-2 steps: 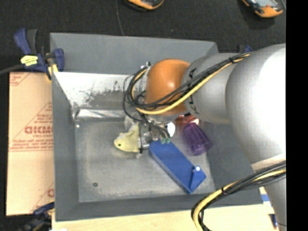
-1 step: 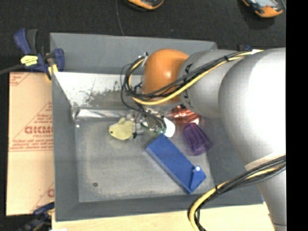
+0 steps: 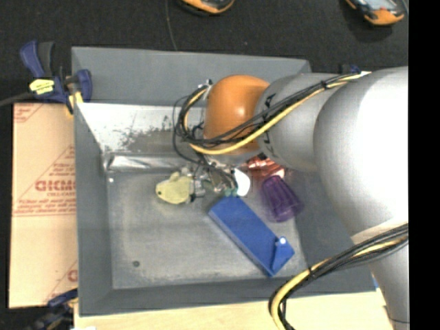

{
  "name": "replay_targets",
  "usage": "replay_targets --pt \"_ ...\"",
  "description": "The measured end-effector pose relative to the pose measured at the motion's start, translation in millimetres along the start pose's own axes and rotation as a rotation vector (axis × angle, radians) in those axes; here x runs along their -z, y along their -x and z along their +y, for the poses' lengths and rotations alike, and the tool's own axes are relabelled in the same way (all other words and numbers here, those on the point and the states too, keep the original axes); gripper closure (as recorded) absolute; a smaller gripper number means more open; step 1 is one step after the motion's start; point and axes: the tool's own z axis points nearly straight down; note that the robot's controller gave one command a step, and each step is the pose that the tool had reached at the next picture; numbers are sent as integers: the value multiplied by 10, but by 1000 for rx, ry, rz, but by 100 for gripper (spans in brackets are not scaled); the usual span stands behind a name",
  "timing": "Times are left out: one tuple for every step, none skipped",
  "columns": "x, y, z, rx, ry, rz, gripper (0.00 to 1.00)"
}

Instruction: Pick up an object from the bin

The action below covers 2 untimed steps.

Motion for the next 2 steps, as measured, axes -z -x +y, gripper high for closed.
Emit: replay_targets --pt "257 -19 81 -1 0 11 100" --pt "493 194 223 9 0 -14 100"
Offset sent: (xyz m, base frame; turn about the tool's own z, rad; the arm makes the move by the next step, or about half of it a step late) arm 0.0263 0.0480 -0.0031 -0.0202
